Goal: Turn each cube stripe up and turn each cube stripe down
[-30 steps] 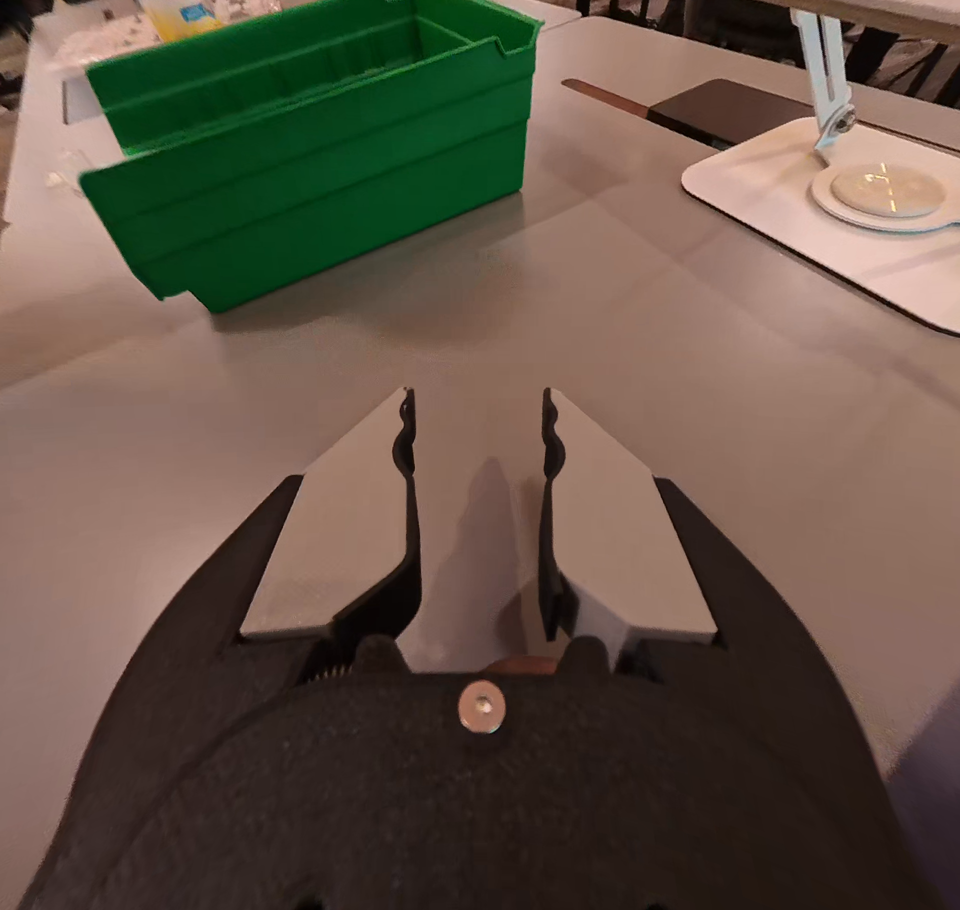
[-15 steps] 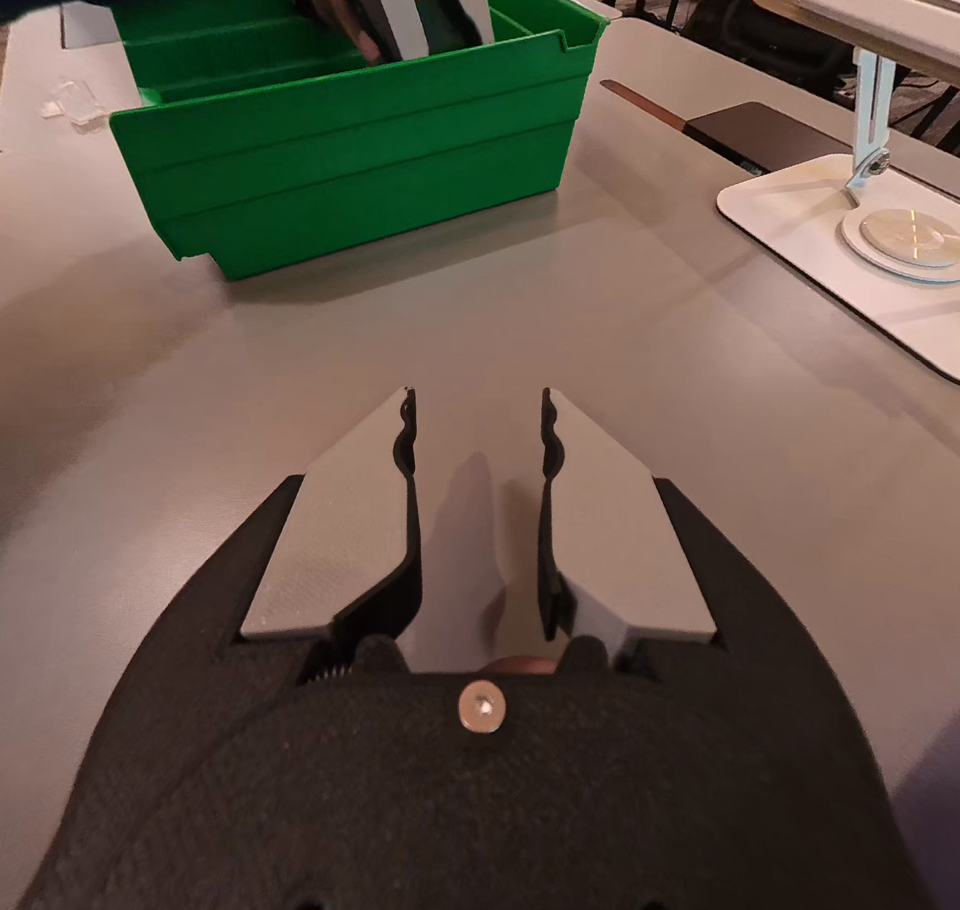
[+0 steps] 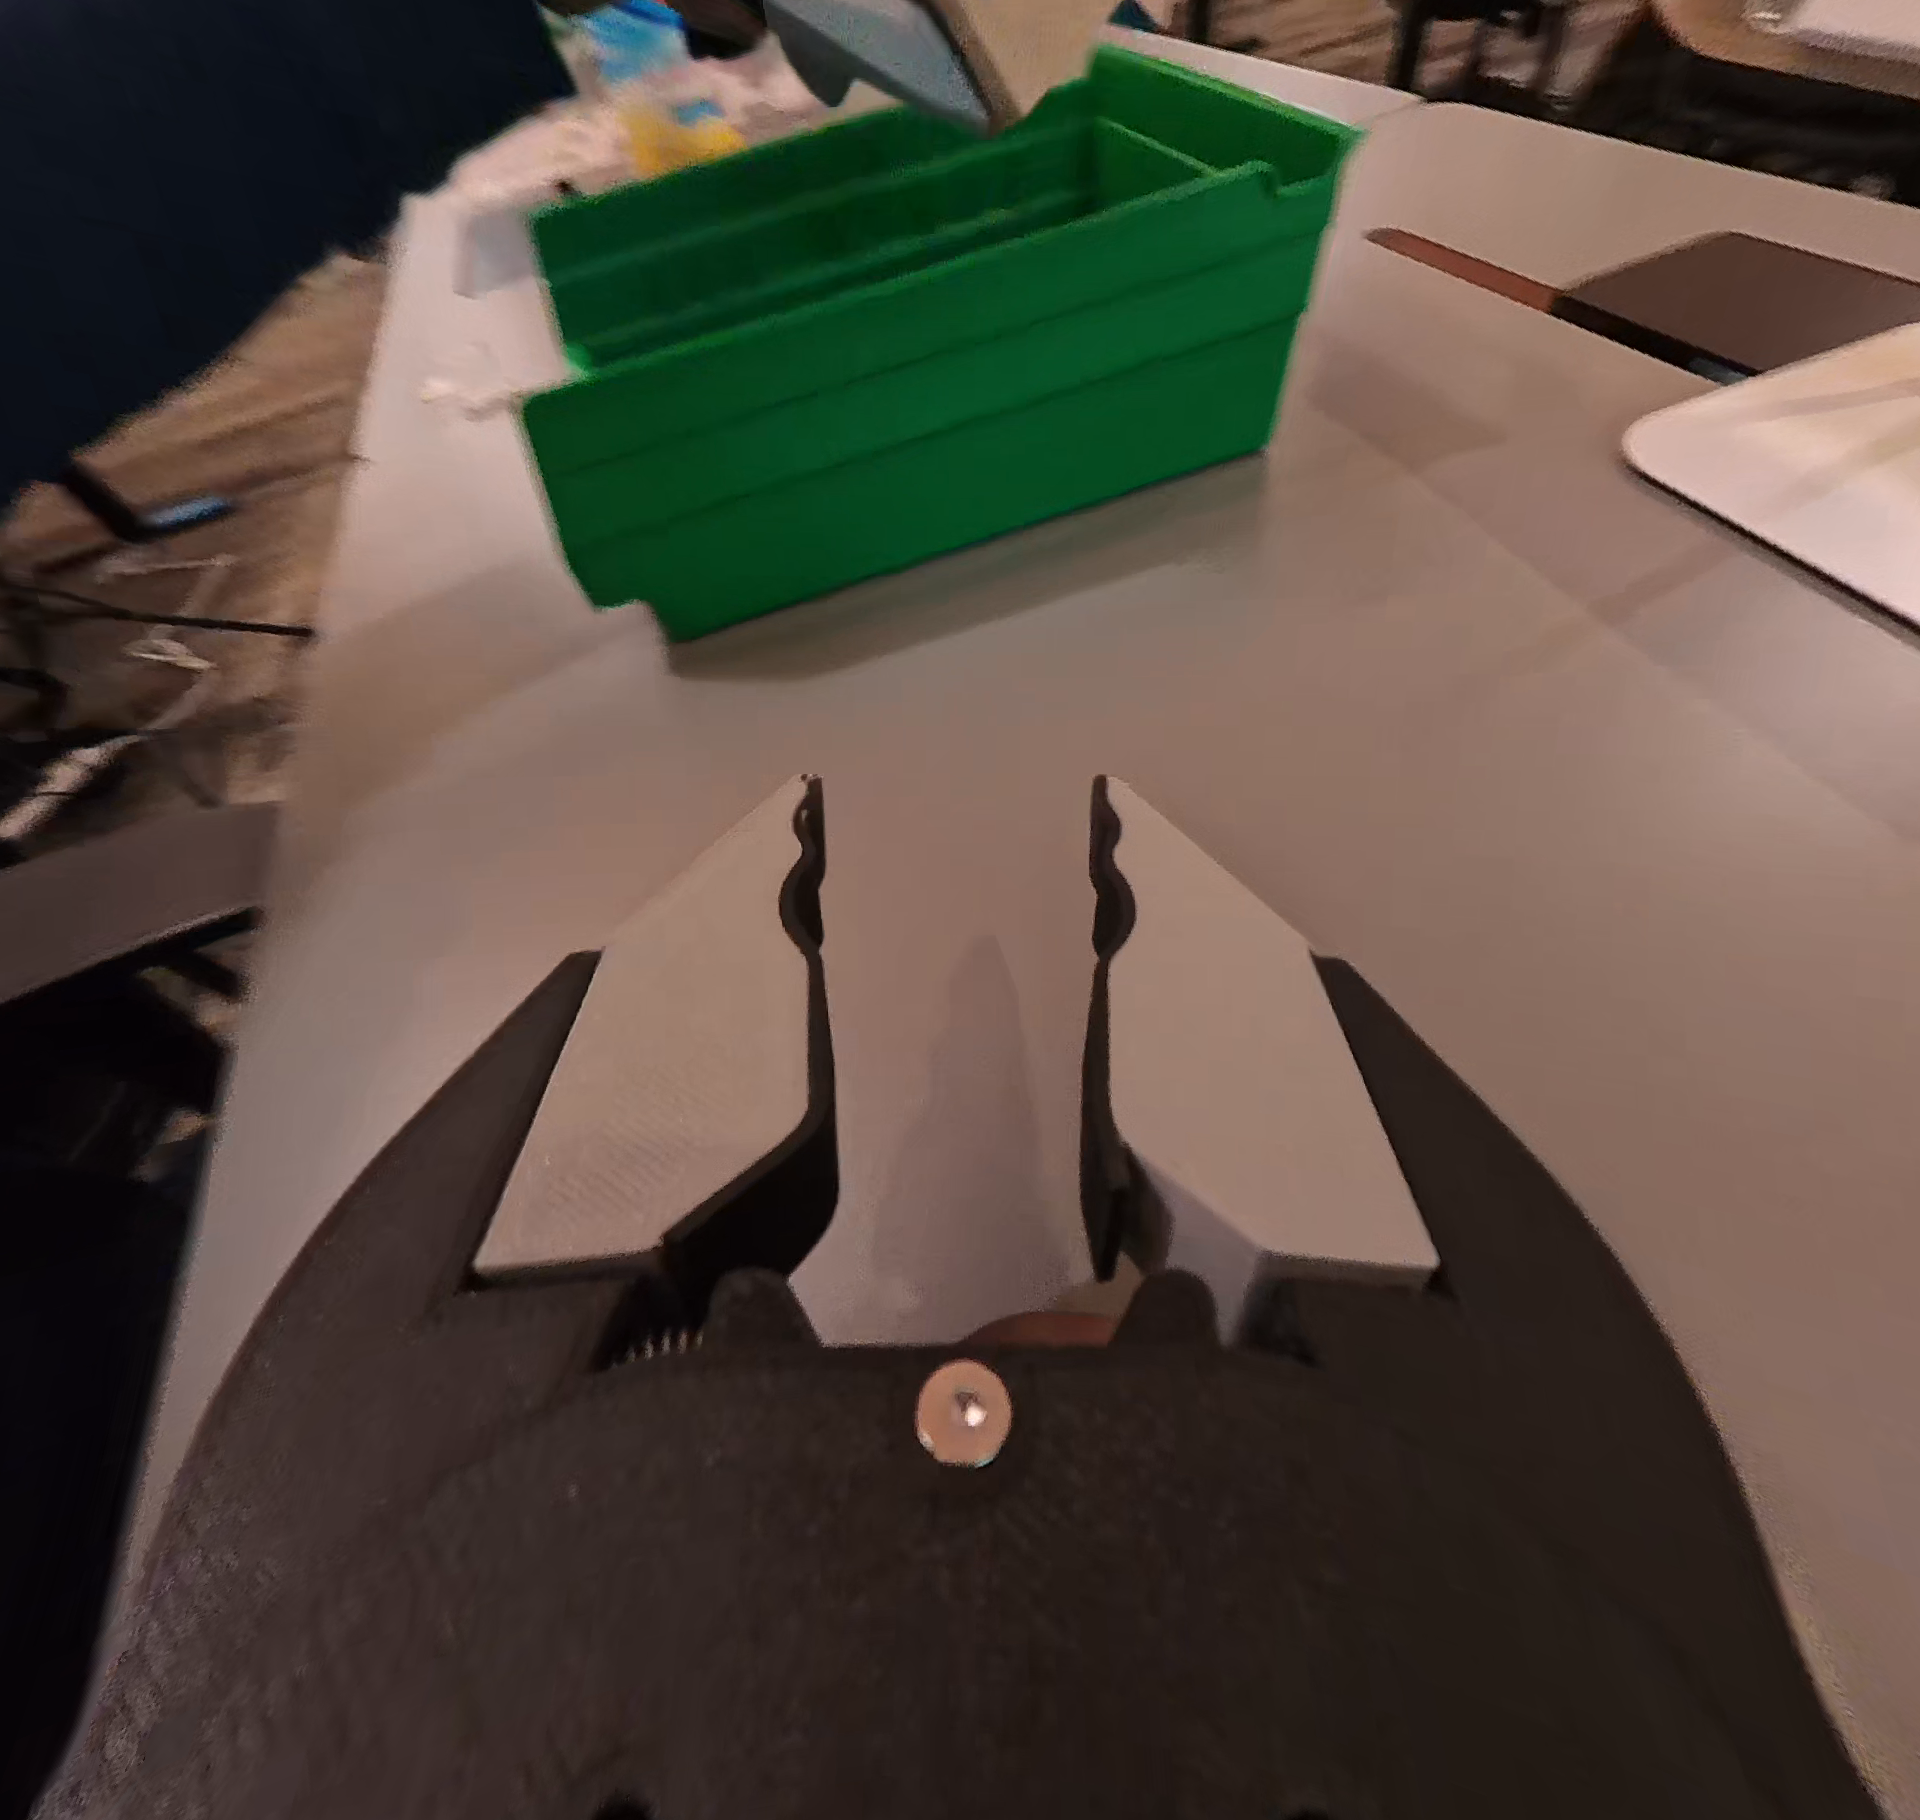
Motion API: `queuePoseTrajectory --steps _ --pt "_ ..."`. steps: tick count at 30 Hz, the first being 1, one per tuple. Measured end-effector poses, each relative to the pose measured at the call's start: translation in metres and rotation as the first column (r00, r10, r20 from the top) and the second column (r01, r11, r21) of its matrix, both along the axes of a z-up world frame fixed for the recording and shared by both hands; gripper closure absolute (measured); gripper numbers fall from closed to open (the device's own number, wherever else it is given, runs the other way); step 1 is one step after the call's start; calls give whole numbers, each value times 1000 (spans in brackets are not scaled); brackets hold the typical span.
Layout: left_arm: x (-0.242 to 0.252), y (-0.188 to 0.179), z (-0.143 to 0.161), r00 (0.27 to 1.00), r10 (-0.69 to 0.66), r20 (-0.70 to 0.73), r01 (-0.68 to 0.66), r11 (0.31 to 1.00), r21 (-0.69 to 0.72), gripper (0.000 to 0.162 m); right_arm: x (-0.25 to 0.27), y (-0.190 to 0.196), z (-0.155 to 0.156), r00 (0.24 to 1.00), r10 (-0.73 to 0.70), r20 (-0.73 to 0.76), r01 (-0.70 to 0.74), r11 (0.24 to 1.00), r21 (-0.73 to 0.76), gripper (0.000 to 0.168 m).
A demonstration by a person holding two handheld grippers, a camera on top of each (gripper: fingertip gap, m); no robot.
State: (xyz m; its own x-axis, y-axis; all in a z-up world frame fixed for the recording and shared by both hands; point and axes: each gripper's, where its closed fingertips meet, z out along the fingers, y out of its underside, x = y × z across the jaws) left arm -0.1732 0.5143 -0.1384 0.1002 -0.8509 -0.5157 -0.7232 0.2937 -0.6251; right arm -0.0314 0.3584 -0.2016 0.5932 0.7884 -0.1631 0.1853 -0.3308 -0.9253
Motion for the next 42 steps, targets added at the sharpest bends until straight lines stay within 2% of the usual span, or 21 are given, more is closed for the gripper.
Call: queuePoseTrajectory --steps 3,6,8,12,15,17,21,24,26,27,29,32,35,37,42 --pt "36 -79 36 971 -220 96 214 974 73 115 -18 -26 27 959 179 -219 -189 981 -29 118" --pt "69 -159 50 901 -413 134 385 903 191 115 -24 -53 67 801 328 -500 -393 919 -27 111" --pt "87 -201 54 847 -499 182 453 857 245 115 -24 -69 88 688 399 -606 -490 871 18 114" --pt "113 -244 54 772 -564 294 481 820 309 116 -32 -92 98 610 484 -628 -575 815 71 111" --pt "129 -253 41 765 -570 300 465 812 353 115 -36 -107 107 523 528 -669 -635 765 108 115" --pt "134 -255 38 755 -570 324 457 812 362 116 -35 -105 106 523 518 -677 -626 772 107 125" --pt "140 -239 32 782 -513 353 384 843 376 116 -28 -90 105 566 458 -685 -564 822 83 126" --pt "145 -222 23 810 -423 406 288 890 353 114 -21 -74 101 637 398 -660 -485 872 58 126" --pt "146 -206 26 795 -300 527 169 944 283 102 -14 -63 101 681 344 -647 -412 910 50 126" --pt "146 -201 25 784 -243 571 137 965 222 95 -10 -58 100 707 315 -633 -375 926 41 126" --pt "148 -200 19 769 -183 612 155 983 98 82 -4 -44 88 809 236 -538 -262 965 29 126" --pt "149 -193 3 774 -147 616 176 984 13 82 6 -25 74 941 83 -328 -53 994 99 126" --pt "155 -191 -23 810 -112 575 184 981 -68 73 23 -13 81 977 -103 -187 151 953 263 126" --pt "162 -199 -39 834 -98 543 206 968 -141 77 31 -17 98 974 -167 -156 215 900 379 126" --pt "166 -188 -70 882 -10 470 112 975 -191 82 71 -42 154 905 -382 -189 415 690 593 126"
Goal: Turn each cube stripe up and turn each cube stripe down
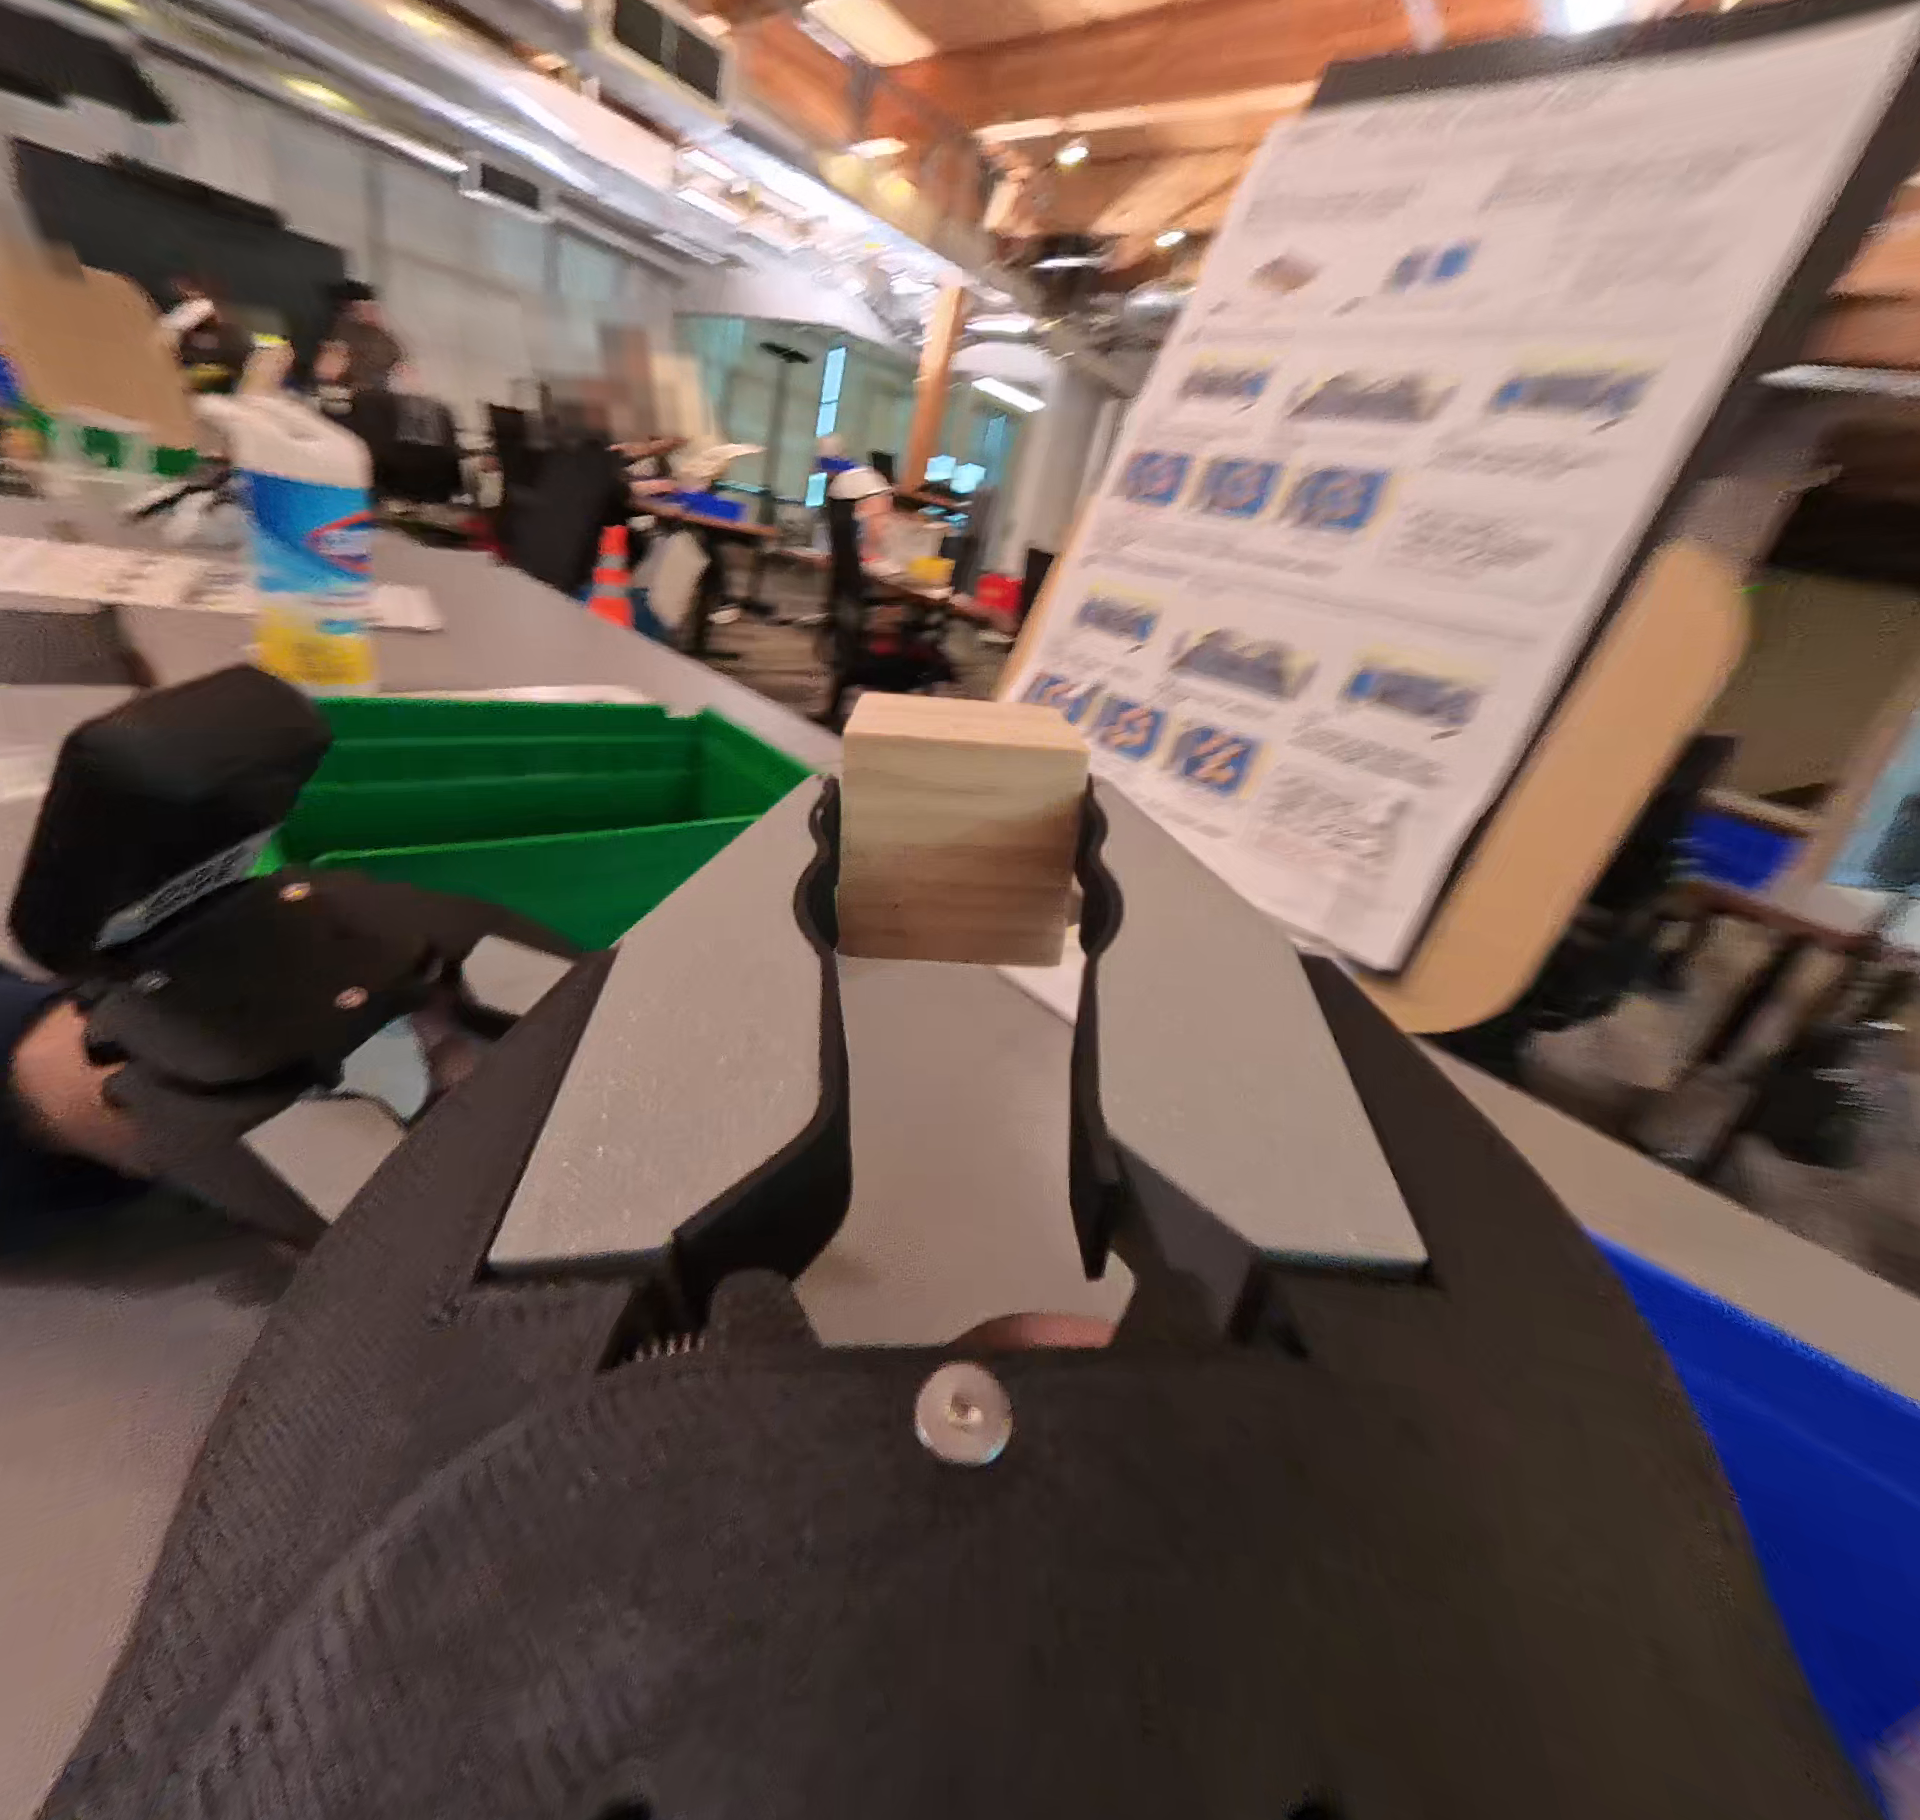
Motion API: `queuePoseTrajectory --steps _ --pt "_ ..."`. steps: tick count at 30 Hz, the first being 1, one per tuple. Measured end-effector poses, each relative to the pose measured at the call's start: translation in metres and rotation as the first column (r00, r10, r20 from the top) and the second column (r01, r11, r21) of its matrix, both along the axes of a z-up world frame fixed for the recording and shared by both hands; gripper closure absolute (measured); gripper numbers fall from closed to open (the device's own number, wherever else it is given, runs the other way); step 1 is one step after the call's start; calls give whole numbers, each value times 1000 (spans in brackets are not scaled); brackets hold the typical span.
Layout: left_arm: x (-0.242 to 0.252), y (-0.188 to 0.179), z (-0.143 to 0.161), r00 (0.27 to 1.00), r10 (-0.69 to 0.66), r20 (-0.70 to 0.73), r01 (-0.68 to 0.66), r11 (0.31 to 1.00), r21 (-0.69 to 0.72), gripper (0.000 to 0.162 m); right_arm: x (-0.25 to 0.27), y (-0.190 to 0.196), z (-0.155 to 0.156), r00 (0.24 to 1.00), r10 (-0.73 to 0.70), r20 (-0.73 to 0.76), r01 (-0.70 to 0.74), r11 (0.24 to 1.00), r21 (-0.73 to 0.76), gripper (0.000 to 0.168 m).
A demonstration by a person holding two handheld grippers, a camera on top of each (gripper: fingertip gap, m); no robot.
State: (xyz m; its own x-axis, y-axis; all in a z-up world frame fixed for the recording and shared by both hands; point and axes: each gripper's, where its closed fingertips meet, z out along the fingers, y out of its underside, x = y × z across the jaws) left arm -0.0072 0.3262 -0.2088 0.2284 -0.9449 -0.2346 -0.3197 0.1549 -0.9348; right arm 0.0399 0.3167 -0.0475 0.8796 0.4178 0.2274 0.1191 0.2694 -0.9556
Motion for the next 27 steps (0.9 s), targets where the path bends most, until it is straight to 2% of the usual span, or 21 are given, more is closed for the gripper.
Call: queuePoseTrajectory --steps 3,5,7,9,11,14,16,18,20,23,27 --pt "-4 7 1 999 33 8 -33 999 -10 87 48 -16 21 983 -180 43 181 983 -25 126" --pt "-5 9 -1 999 40 1 -40 998 -39 87 87 -17 13 963 -252 96 266 949 -171 126" --pt "-5 10 -7 999 41 -34 -44 996 -73 88 123 -16 -16 953 -259 160 301 872 -385 126" --pt "-4 10 -13 997 42 -69 -48 995 -85 87 157 -18 -59 936 -250 246 348 744 -570 125" --pt "-3 9 -16 995 42 -93 -48 996 -71 86 195 -21 -102 887 -291 359 461 587 -665 125" --pt "-3 7 -17 994 39 -106 -44 998 -47 86 215 -36 -173 865 -199 461 502 334 -798 124" --pt "-3 8 -19 992 44 -115 -49 998 -42 86 226 -41 -198 844 -161 511 536 228 -813 124" --pt "-4 7 -22 990 42 -134 -48 998 -45 82 233 -39 -209 841 -159 517 539 172 -825 124" --pt "-7 6 -26 985 53 -163 -61 997 -47 78 236 -36 -214 846 -159 509 531 153 -834 122" --pt "-19 -1 -33 973 84 -213 -97 994 -51 66 230 -35 -208 866 -182 466 497 205 -843 106" --pt "-54 -21 -22 966 167 -198 -177 984 -33 68 234 -44 -178 867 -295 403 491 359 -794 103"
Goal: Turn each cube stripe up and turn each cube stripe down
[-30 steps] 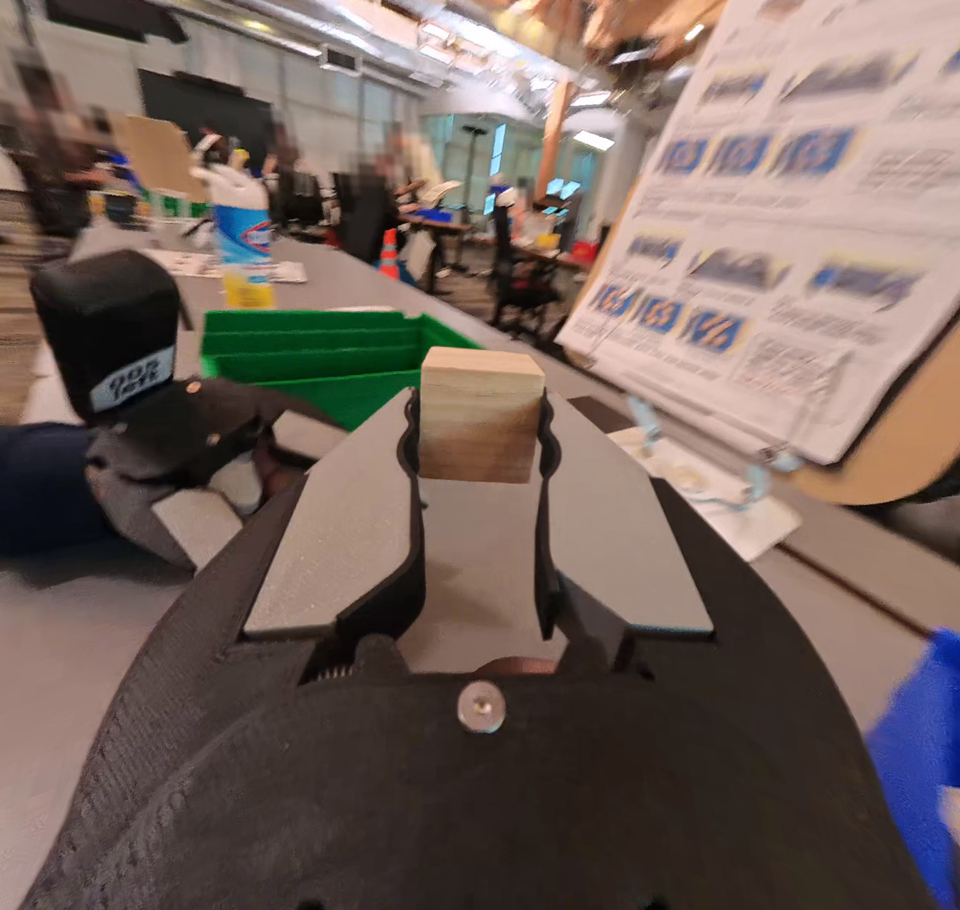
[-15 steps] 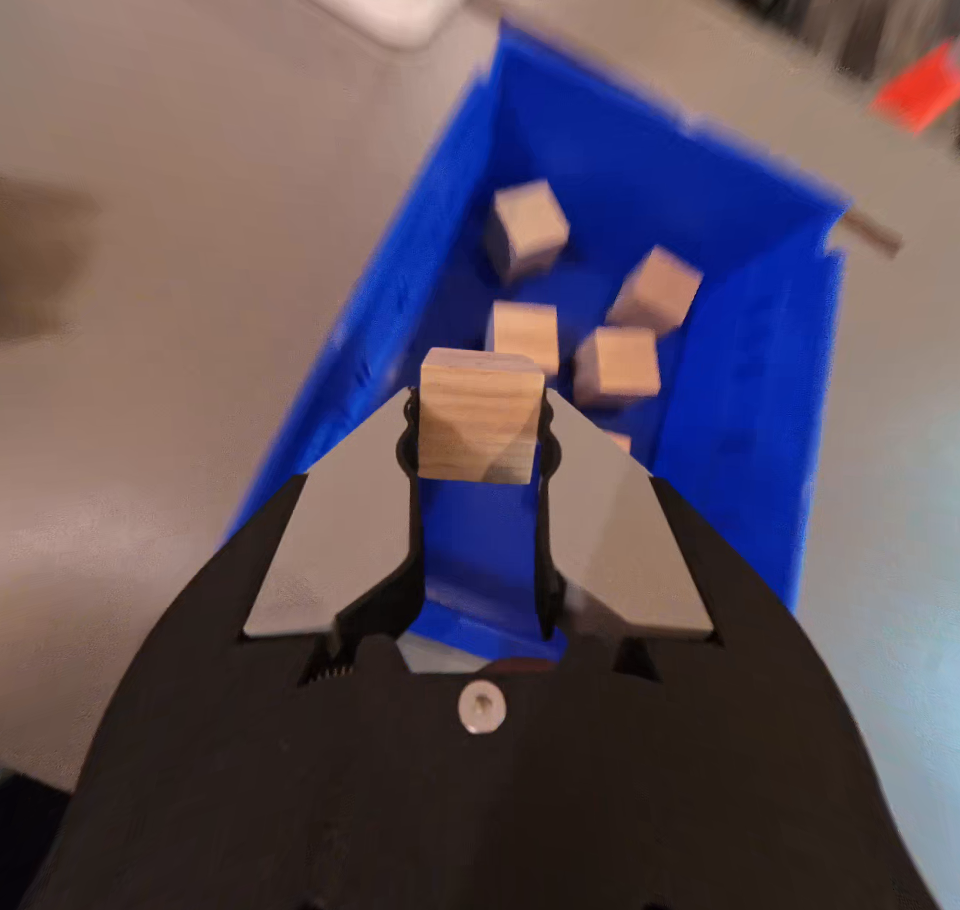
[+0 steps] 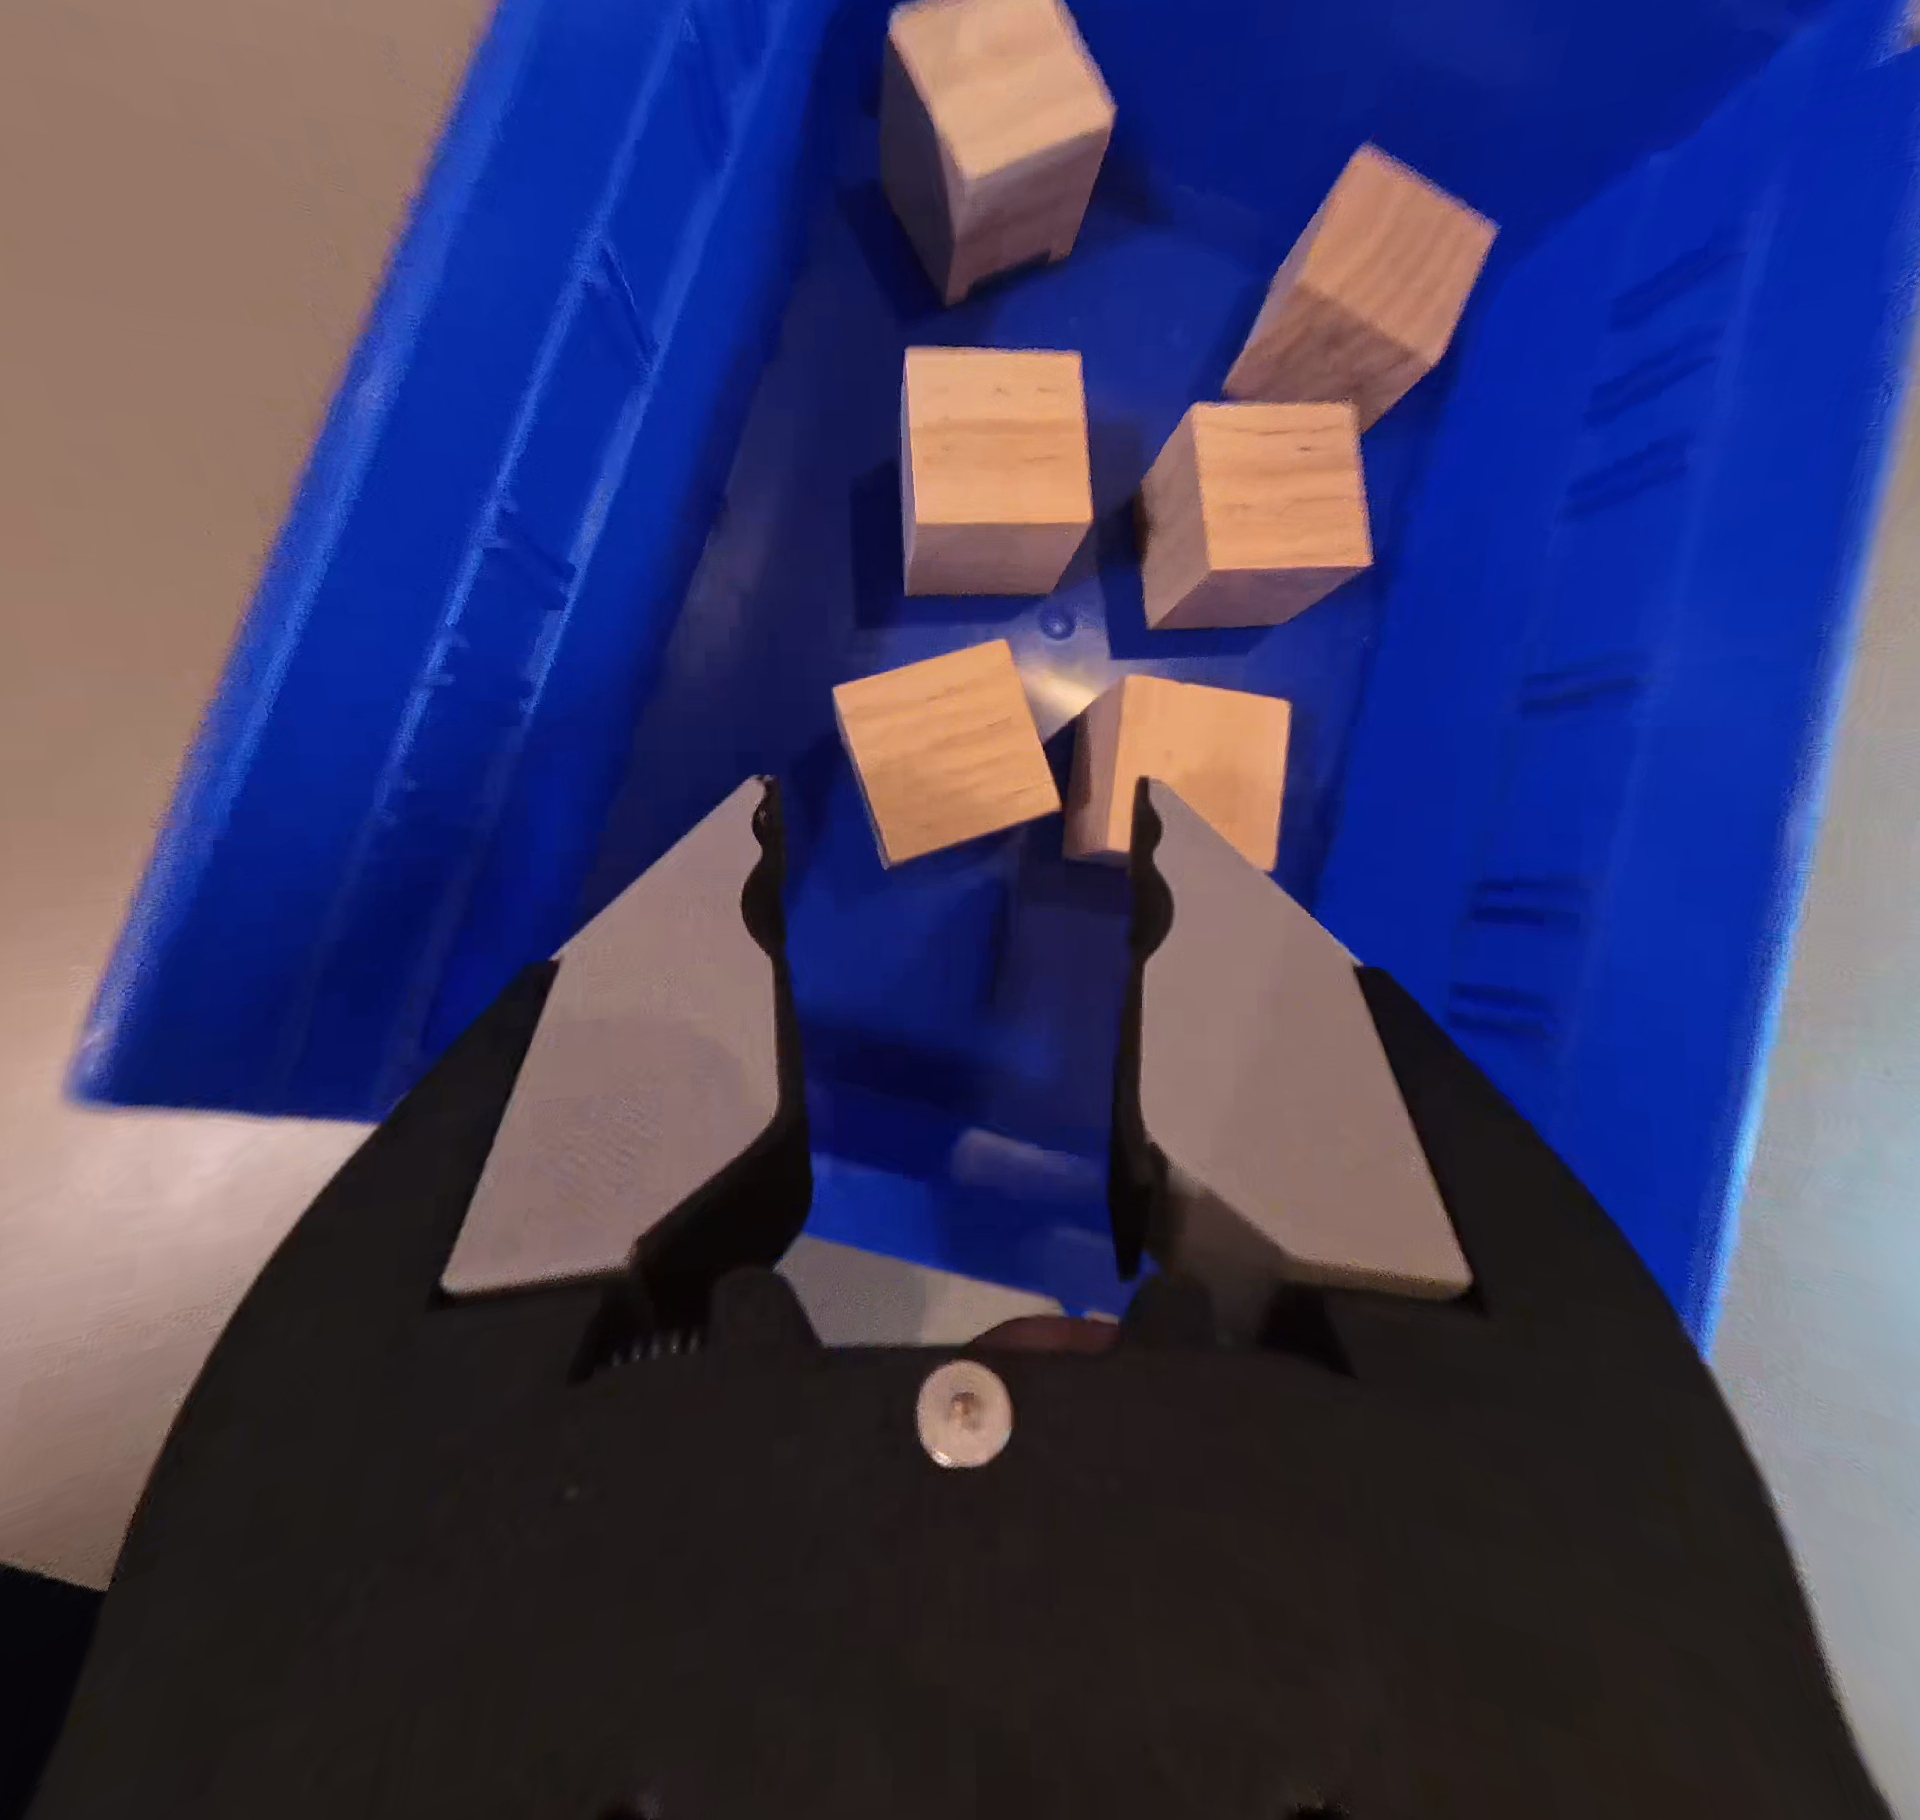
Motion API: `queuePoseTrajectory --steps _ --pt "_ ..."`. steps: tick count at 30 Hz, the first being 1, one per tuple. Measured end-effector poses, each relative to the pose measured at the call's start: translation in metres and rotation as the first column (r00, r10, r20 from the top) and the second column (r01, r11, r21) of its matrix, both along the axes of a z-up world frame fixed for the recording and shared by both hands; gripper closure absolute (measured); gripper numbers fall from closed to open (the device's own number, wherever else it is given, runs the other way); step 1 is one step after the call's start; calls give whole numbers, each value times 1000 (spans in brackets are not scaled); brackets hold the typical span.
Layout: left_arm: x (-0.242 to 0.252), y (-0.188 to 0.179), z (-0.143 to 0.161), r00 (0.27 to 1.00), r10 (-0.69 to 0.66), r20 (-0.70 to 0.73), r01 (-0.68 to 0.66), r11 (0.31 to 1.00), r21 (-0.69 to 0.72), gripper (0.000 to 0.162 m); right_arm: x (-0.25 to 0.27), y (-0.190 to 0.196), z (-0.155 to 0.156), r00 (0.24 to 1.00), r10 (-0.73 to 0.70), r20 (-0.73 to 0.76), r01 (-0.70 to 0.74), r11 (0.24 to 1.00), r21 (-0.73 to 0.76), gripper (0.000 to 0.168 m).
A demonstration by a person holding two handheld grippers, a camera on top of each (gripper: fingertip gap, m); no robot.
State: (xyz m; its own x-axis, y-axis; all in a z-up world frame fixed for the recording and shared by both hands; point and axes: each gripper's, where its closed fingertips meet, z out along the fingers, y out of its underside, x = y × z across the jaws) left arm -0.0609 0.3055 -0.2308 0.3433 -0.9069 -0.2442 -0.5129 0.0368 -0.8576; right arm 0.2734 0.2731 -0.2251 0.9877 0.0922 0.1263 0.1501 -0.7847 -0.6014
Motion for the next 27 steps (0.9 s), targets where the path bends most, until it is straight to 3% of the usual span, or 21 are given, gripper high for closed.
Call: queuePoseTrajectory --steps 4,7,11,15,16,18,20,21,22,27 --pt "-65 -2 51 972 199 121 -210 974 84 69 -29 -19 39 983 118 -140 -72 954 293 101" --pt "-119 7 76 910 355 214 -380 921 83 77 -58 -38 55 962 206 -180 -117 906 407 98" --pt "-160 31 54 847 509 154 -524 848 78 77 -92 -45 50 963 235 -132 -151 877 456 89" --pt "-151 58 24 833 545 91 -549 836 22 78 -106 -32 33 982 181 -53 -139 883 448 88" --pt "-150 68 18 825 561 70 -564 825 27 87 -109 -27 28 984 169 -59 -127 891 435 88" --pt "-152 86 11 815 580 13 -578 811 90 127 -105 -16 17 991 122 -55 -89 908 410 90" --pt "-158 96 15 796 605 -5 -598 789 143 155 -101 -6 4 994 94 -53 -68 928 366 107" --pt "-166 100 15 781 624 -28 -612 774 164 157 -97 -3 5 996 81 -25 -66 926 371 136" --pt "-171 100 17 788 615 -17 -608 783 133 158 -95 -2 6 998 66 2 -62 926 371 149" --pt "-201 92 54 786 595 168 -602 799 -13 160 -126 1 5 996 77 45 -88 935 345 149"
